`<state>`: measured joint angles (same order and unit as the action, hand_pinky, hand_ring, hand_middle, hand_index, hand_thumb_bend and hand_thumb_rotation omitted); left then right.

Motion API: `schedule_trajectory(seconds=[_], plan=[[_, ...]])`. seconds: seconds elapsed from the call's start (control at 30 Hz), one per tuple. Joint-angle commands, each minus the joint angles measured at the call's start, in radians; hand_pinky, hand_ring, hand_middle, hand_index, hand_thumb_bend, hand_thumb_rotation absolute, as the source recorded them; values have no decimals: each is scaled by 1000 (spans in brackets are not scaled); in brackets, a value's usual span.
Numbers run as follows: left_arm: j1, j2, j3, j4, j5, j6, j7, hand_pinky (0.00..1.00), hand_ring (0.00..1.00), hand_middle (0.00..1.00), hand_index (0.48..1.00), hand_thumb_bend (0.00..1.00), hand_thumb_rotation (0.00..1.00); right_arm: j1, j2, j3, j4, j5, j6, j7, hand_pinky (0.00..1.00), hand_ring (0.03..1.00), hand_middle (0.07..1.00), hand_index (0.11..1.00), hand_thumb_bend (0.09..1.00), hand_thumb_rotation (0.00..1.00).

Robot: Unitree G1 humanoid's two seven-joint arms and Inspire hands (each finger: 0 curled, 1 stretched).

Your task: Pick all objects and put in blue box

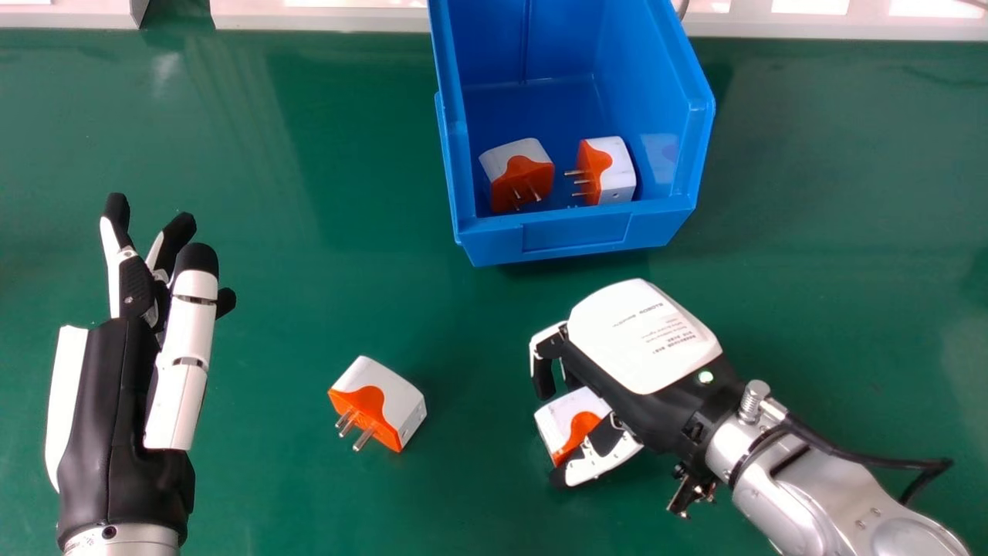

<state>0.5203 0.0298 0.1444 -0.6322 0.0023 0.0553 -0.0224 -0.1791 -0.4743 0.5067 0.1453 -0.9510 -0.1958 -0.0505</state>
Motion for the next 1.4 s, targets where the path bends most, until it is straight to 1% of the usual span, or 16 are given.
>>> schedule_trajectory(seconds=[0.0, 0.13, 0.23, 0.27, 0.33, 0.47, 0.57, 0.6, 0.67, 0.73, 0.87, 1.0, 1.07, 1.13, 1.27, 1.37], plan=[[6, 10, 6, -27, 4, -5, -3, 833, 922, 957, 969, 361, 876, 11, -7, -18, -40, 5, 16, 20, 288, 338, 399, 476, 485, 147], [7, 10, 4, -29, 5, -5, -3, 833, 922, 957, 969, 363, 876, 29, -9, -34, -106, 18, 42, 59, 284, 334, 396, 475, 484, 147], [7, 10, 2, -32, 6, -2, -3, 833, 922, 957, 969, 363, 876, 47, -14, -54, -167, 28, 39, 72, 286, 338, 403, 476, 484, 149], [7, 11, 2, -32, 6, -1, -3, 833, 922, 957, 969, 362, 876, 52, -17, -62, -186, 32, 34, 77, 263, 313, 388, 476, 484, 150], [8, 10, 1, -35, 7, 0, -3, 833, 922, 957, 969, 362, 876, 61, -30, -87, -233, 61, 8, 85, 253, 302, 380, 476, 484, 150], [7, 11, 0, -35, 7, 1, -3, 833, 922, 956, 968, 360, 876, 68, -50, -133, -292, 121, -41, 90, 272, 326, 402, 479, 483, 152], [2, 11, 0, -32, 7, 4, -3, 833, 922, 956, 968, 360, 876, 61, -48, -182, -332, 188, -59, 104, 267, 320, 400, 480, 483, 152], [0, 11, 0, -30, 7, 3, -2, 833, 922, 956, 968, 360, 876, 56, -45, -198, -341, 200, -60, 104, 186, 237, 312, 480, 486, 148], [-3, 12, 0, -28, 7, 4, -2, 833, 922, 956, 968, 359, 875, 43, -34, -223, -346, 214, -61, 96, 90, 137, 198, 474, 489, 142], [-5, 13, 1, -26, 7, 5, -3, 832, 922, 956, 968, 358, 875, 26, -25, -243, -348, 213, -60, 87, 67, 112, 169, 472, 490, 141], [-10, 15, 4, -22, 6, 7, -4, 832, 922, 956, 968, 356, 874, -42, -23, -276, -364, 170, -27, 90, 48, 90, 147, 470, 492, 142], [-18, 21, 9, -9, 2, 3, -5, 833, 922, 956, 968, 358, 874, -168, -7, -291, -309, 155, -1, 84, 39, 81, 132, 470, 492, 144], [-22, 24, 11, -3, -1, 2, -5, 833, 922, 956, 968, 363, 874, -235, 4, -290, -257, 146, 9, 72, 37, 78, 128, 469, 492, 144], [-23, 25, 11, -3, -2, 2, -5, 833, 922, 956, 968, 365, 875, -306, 16, -283, -200, 127, 26, 60, 35, 77, 129, 469, 492, 144], [-27, 27, 14, 3, -5, 1, -7, 832, 922, 957, 968, 366, 874, -444, 46, -267, -59, 123, 37, 32, 45, 92, 155, 469, 491, 146], [-24, 25, 14, 1, -7, 0, -9, 834, 924, 959, 968, 367, 874, -569, 79, -245, 100, 111, 34, -14, 52, 96, 162, 469, 490, 147]])
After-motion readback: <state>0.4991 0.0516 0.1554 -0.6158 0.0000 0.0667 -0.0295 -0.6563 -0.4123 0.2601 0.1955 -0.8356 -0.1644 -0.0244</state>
